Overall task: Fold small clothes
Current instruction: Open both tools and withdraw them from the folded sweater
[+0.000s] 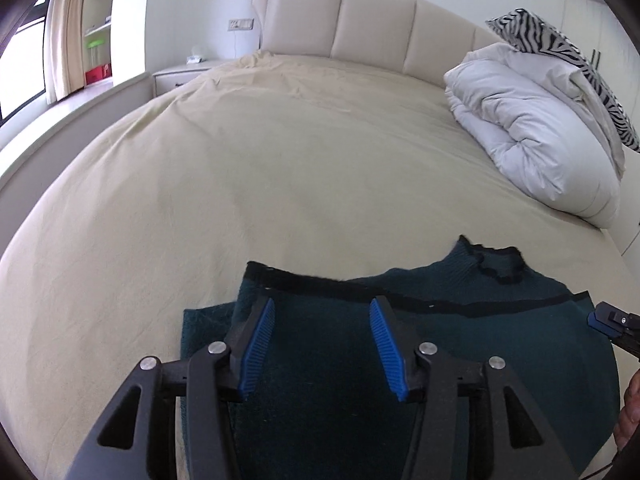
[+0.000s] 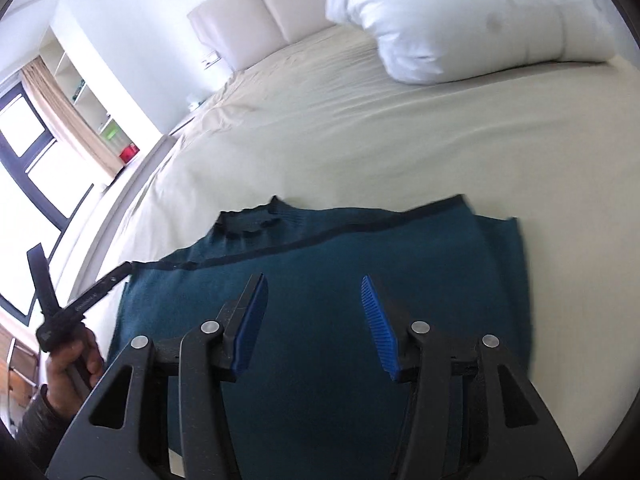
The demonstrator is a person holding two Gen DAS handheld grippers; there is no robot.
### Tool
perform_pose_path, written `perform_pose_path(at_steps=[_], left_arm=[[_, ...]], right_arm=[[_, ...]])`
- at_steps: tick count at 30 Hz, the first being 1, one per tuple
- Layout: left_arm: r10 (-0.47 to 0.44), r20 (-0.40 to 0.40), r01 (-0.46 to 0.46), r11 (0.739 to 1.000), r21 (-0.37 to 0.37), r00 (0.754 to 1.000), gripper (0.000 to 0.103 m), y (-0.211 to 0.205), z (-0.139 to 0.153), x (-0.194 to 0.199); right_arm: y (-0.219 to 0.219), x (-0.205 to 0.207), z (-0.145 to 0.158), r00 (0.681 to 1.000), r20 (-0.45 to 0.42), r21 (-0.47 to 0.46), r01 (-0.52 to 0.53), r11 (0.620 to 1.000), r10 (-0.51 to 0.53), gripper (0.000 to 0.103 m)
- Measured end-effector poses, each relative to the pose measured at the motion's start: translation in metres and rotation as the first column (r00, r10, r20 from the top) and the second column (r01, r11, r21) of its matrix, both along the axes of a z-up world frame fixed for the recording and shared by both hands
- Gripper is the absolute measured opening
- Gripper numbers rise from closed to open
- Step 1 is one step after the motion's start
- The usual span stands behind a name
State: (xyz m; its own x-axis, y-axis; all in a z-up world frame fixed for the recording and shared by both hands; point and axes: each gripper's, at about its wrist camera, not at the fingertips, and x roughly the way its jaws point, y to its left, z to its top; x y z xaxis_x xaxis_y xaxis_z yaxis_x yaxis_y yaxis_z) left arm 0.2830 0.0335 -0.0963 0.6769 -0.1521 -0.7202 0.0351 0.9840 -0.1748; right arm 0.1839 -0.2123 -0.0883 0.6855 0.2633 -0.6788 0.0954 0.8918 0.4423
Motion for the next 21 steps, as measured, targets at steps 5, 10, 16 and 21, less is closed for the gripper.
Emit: perform_pose_path(at_steps=[5,10,16,21], left_arm=[[-0.016,-0.001,0.016,0.992,-0.128,1.0,0.053,0.021,-0.017,0.002],[-0.015,0.011,0.017,0.974,-0.225,1.0,0.052,0.034,-0.021,0.006],[0.023,-0.027,-0.031,0.938,-0.344,0.999,0.039,0.058,-0.02,0.002],[0.039,0.049,-0.024,0.961,-0.276,0.998,0.057,0.048,0.019,-0.052]], right_arm=[[-0.005,0.063,-0.048,0.994,-0.1,0.142,0.05,0.989,-0.036,0.043],[-0.07,0.044,-0.085,0.977,-0.053,0.294,0.212,0.932,-0.206,0.002],[-0.143,-0.002,-0.095,0.897,-0.021,0.392,0.413,0.822,-0.441,0.008],[-0.124,-0.027,-0.058,0.909,0.016,0.251,0.399,0.882,-0.416,0.015]])
